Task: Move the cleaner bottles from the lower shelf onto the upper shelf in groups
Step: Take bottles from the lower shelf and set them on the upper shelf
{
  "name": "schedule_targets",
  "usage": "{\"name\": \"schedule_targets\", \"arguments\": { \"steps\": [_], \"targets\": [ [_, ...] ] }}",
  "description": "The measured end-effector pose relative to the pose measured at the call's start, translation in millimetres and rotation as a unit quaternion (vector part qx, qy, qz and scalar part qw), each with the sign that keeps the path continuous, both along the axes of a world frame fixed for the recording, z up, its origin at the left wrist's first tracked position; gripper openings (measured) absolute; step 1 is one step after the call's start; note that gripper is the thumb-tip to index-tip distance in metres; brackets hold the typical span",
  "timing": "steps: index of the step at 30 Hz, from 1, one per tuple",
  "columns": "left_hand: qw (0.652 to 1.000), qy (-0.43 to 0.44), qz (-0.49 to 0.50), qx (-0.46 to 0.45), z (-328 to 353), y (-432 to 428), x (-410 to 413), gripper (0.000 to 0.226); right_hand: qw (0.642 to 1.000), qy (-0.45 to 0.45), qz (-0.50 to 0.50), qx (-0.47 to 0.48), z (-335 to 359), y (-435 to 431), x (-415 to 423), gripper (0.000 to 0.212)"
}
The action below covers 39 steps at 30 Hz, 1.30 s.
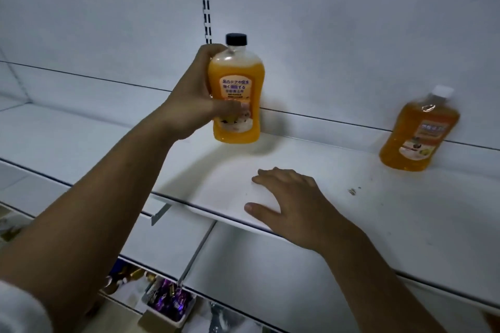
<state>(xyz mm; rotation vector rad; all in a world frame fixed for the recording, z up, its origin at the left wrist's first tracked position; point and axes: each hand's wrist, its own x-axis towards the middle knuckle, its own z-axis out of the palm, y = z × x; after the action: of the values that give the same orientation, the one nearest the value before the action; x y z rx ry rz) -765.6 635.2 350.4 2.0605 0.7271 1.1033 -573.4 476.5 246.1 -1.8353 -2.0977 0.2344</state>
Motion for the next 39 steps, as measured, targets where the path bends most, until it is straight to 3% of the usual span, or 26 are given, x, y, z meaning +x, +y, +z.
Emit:
{"name": "schedule_targets", "arguments": {
  "steps": [5,10,16,23,39],
  "targets": [
    [0.995,0.078,-0.001,0.067,21.9,27.3,31.1,0.096,1.000,0.012,-0.007,0.018,-3.1,0.2,1.2,0.081],
    [0.978,0.156,0.005,0.139,36.4,48.3,61.0,0.090,1.000,0.019,-0.012,0.020,-3.1,1.4,2.9,0.074],
    [0.957,0.231,0.034,0.170,38.3,69.4,86.7,0.100,1.000,0.020,-0.008,0.019,-1.2,1.5,4.7,0.062],
    [0.915,0.312,0.088,0.242,25.9,87.7,94.0,0.093,1.000,0.019,-0.005,0.019,-2.8,3.5,6.4,0.063],
    [0.841,0.333,0.139,0.404,6.8,72.6,84.6,0.102,1.000,0.020,-0.001,0.022,-5.4,5.5,7.8,0.064]
  ]
}}
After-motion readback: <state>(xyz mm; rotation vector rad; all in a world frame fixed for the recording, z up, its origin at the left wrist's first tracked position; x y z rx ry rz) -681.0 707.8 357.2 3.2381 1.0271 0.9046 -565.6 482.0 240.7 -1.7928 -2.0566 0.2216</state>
